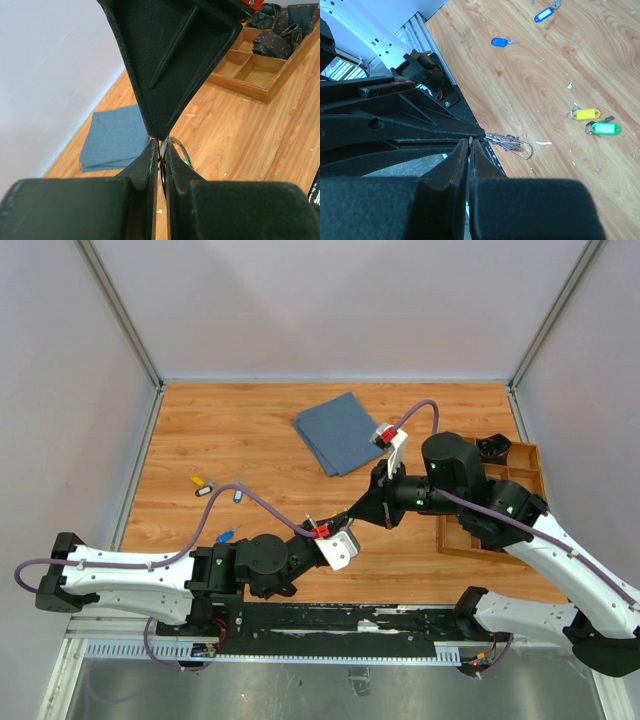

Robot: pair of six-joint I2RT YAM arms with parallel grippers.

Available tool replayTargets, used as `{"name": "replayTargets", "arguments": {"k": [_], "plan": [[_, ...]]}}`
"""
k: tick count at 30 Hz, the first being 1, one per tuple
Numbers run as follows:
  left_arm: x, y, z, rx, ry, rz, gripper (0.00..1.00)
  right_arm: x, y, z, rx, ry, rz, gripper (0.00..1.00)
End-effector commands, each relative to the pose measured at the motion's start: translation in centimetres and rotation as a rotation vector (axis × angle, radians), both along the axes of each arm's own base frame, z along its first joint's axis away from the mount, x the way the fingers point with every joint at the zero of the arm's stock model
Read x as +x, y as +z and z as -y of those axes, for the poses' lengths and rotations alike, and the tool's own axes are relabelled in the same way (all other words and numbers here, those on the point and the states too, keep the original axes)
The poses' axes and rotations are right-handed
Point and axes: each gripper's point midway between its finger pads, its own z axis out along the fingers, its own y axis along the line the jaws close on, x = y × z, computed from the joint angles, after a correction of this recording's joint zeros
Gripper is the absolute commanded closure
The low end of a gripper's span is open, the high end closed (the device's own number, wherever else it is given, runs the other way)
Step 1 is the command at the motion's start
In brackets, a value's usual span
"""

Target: Put the keys on the keyring

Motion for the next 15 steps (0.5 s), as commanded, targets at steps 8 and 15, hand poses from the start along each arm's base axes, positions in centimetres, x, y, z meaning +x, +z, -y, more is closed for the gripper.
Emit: {"name": "replayTargets", "arguments": {"k": [8,15], "plan": [[0.03,2.34,-0.28,-0.075,-0.001,0.001,0.88,-0.51,1.65,0.15,0.049,0.004,0.039,0.99],[0.0,2.08,-0.07,-0.067,-0.005,0.002,0.96,-0.46,1.81,0.25,0.052,-0.001,0.044,0.99]]}}
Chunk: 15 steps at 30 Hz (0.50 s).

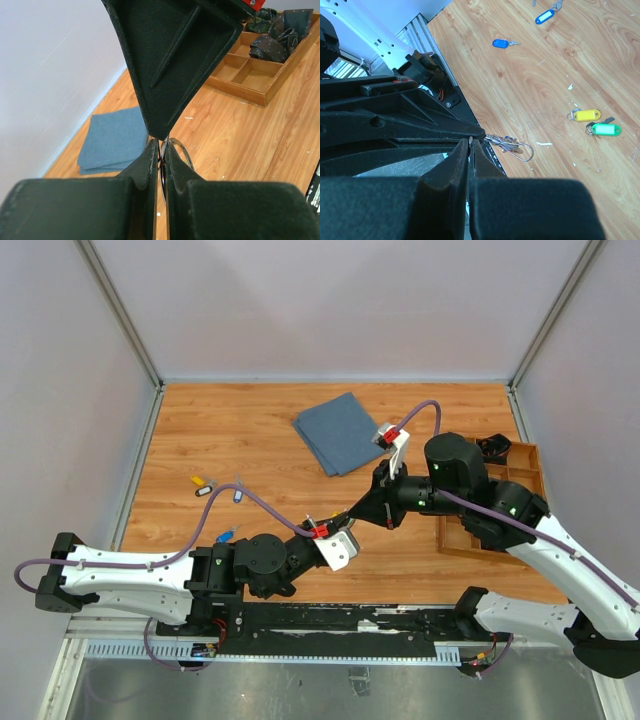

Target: Put the keys on the keyring

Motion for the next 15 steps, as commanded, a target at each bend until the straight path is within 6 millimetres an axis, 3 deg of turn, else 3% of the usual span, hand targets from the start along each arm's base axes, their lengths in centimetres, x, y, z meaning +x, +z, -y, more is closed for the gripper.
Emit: {"name": "replayTargets", "arguments": {"k": [1,15], "plan": [[0.15,1.83,-0.19,-0.056,0.007,0.003,0.96,-0.32,1.53,0.11,0.044,-0.003,0.038,0.99],[0.22,1.7,-0.22,-0.05,0.013,0.009,0.88,-0.3,1.62,0.16,0.043,-0.004,0.041,0.99]]}}
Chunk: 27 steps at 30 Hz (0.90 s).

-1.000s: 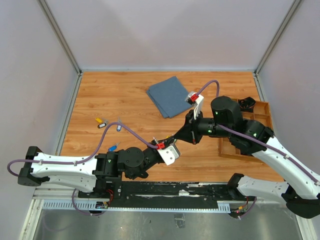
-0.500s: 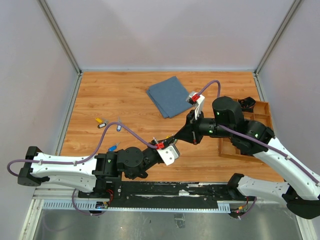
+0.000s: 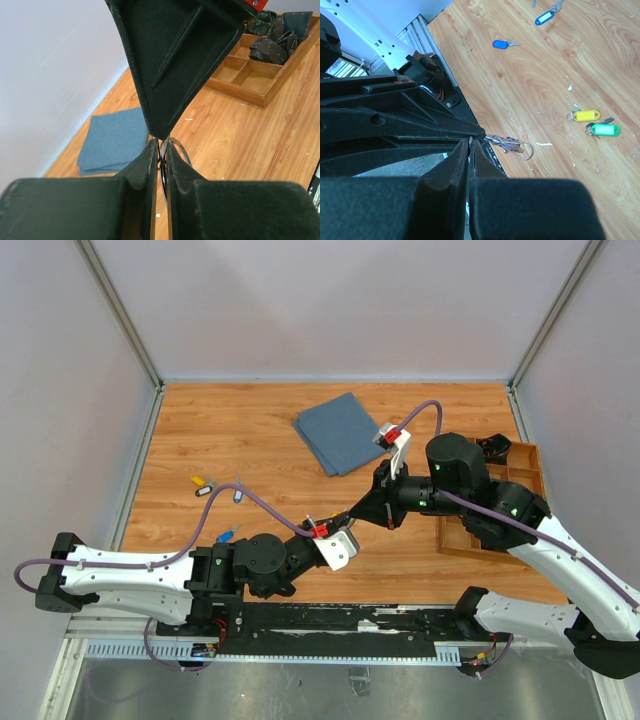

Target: Put the keys on the keyring

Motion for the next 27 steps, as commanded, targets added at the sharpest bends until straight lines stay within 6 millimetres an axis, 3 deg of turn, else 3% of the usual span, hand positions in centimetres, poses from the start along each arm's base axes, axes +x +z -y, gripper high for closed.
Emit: {"name": "replayTargets", "arguments": {"k": [1,27], "plan": [[0.26,1.52,-0.3,-0.042,0.015,0.007,0.88,-0.26,1.49,0.08,0.04,-0.003,0.038,0.99],[0.31,1.43,-0.41,-0.041,0.02,0.006,0.83,-0.34,1.51,0.22,0.043,-0.007,0.036,0.99]]}}
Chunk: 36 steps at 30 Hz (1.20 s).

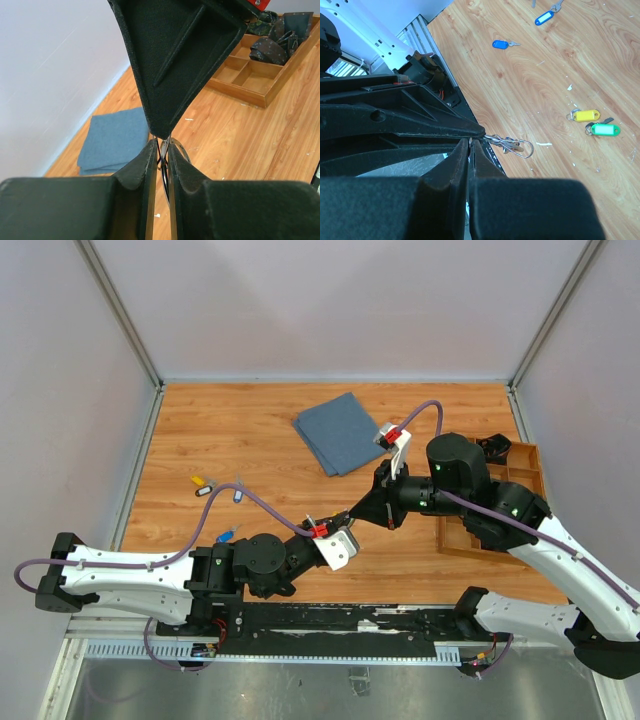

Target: Put the keys on the keyring

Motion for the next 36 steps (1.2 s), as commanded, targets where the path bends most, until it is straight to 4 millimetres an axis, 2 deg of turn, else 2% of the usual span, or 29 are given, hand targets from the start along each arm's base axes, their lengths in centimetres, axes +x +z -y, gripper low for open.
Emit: {"name": "replayTargets", "arguments": {"k": [1,9,16,22,30,36], "plan": [[0.26,1.38,-0.36,-0.039,0.017,0.006,0.83,-0.31,1.5,0.18,0.043,-0.007,0.035,0.99],[0.27,1.27,-0.37,-0.038,0.017,0.006,0.84,-0.26,1.62,0.3,0.045,-0.013,0.041,0.99],[0.29,1.28,-0.37,-0.038,0.018,0.006,0.76,-0.3,1.66,0.29,0.046,-0.013,0.04,0.99],[0.26,1.34,-0.42,-0.042,0.017,0.004,0.82,-0.32,1.57,0.21,0.045,-0.009,0.035,0.99],[0.36,1.84,-0.59,-0.059,0.024,0.01,0.61,-0.41,1.13,-0.28,0.052,0.004,0.016,0.99],[0.36,2.02,-0.56,-0.065,0.024,0.012,0.59,-0.46,1.1,-0.43,0.054,0.011,0.012,0.99]]}}
